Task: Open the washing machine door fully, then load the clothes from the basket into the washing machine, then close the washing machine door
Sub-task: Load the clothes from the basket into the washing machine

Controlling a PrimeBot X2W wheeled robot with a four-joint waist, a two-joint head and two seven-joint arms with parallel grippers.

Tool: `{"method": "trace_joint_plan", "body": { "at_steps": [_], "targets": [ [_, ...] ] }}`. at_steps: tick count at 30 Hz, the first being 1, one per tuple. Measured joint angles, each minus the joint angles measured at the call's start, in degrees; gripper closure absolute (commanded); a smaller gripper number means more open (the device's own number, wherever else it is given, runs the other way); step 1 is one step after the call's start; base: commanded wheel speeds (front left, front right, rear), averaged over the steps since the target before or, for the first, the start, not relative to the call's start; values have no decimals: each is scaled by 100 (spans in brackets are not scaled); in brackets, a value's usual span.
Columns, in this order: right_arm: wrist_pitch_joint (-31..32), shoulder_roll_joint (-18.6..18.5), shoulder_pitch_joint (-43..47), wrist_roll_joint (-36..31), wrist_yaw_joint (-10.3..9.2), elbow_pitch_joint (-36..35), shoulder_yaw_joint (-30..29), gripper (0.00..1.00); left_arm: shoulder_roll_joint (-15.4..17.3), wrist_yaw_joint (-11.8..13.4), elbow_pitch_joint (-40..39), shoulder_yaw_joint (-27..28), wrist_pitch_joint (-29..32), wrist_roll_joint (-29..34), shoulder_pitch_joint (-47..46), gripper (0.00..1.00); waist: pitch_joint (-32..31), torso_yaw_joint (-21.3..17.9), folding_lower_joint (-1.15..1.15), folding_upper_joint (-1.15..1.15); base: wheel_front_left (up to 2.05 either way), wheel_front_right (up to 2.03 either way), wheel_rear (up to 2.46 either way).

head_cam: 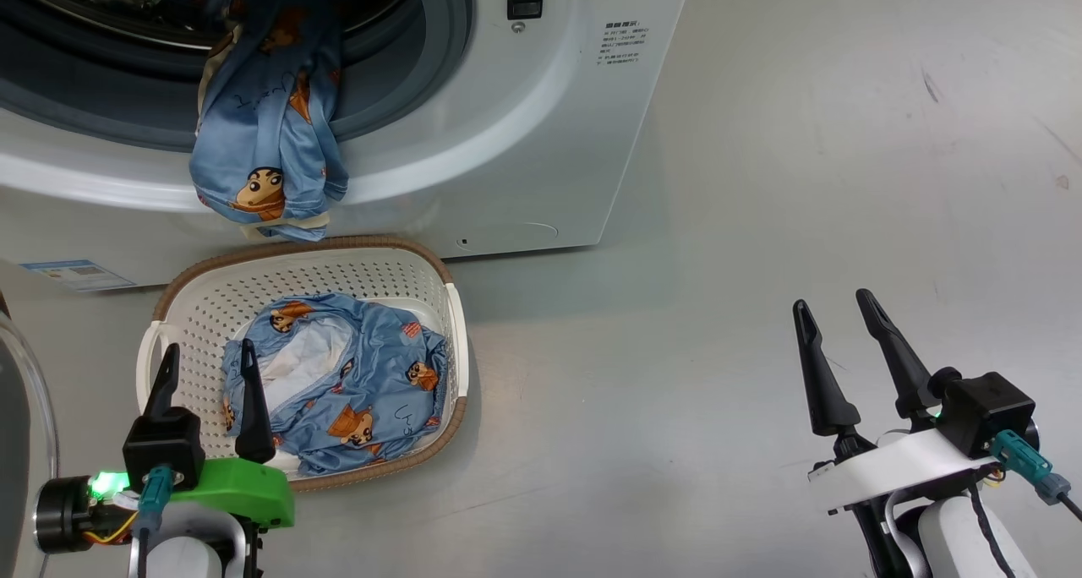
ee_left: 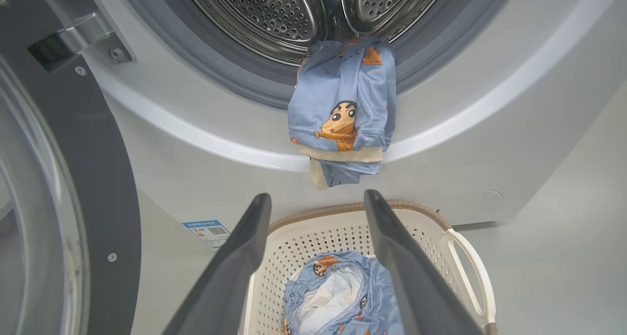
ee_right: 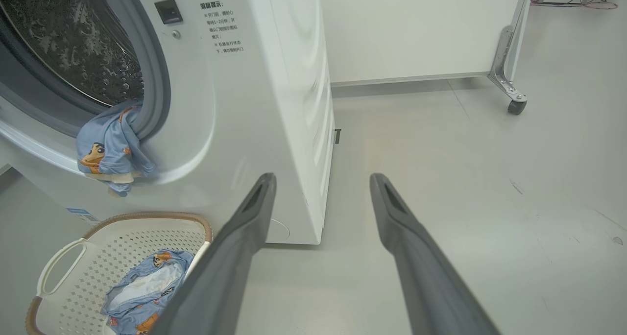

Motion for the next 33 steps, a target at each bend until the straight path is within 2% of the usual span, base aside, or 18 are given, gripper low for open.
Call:
{"method": "trace_joint_plan", "body": {
  "at_steps": [13, 22, 33],
  "targets": [
    [0, 108, -10, -31, 0, -76, 281, 0, 7, -10, -232, 70, 13, -181, -6, 0, 175, -208, 0, 0, 0, 0, 0],
    [0, 193, -153, 21, 0, -93, 442, 0, 286, -80, -144, 62, 290, -133, -549, 0, 456, -490, 0, 0, 0, 0, 0],
    [0, 241, -406, 122, 0, -93, 592, 0, 528, -85, 298, 426, 576, -249, -1230, 0, 788, -948, 0, 0, 0, 0, 0]
  ]
}}
